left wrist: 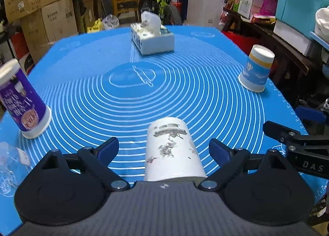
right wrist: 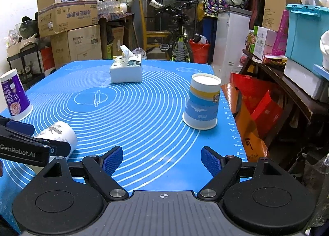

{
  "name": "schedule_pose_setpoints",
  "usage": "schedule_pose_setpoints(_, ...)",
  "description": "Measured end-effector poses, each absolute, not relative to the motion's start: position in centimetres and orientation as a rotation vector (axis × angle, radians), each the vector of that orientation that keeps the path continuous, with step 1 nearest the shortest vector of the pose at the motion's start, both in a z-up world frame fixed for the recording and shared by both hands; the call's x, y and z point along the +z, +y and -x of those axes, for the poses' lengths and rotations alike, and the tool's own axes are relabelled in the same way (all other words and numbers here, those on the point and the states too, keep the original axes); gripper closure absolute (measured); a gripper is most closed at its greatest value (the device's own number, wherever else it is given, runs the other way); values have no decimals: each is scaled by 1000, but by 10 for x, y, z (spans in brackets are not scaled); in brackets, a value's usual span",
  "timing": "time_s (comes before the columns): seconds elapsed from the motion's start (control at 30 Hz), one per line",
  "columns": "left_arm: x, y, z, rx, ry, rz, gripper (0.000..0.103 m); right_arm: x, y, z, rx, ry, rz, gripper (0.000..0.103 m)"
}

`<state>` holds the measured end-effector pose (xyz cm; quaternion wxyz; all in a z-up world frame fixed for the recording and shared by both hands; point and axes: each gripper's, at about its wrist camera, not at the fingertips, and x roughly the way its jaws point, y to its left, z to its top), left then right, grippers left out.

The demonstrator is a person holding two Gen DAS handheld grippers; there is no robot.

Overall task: Flip cup upside down
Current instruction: 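Close the right gripper around the white printed cup's body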

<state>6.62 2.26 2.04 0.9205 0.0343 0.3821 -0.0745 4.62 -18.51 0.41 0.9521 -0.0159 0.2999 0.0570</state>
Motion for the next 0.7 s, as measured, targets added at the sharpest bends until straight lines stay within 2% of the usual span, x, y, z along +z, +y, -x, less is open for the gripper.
schedule_pose_setpoints(0.33, 47, 57, -49, -50, 689, -58, 8, 29, -156, -60, 229, 658, 23, 17)
schedule_pose_setpoints(0.47, 45, 75, -49, 22, 671, -59, 3, 39, -135, -71, 300, 697, 2, 16)
schedule_pose_setpoints(0.7, 29, 100, -50, 46, 699, -39, 3, 41, -96, -109, 414, 886, -10, 14)
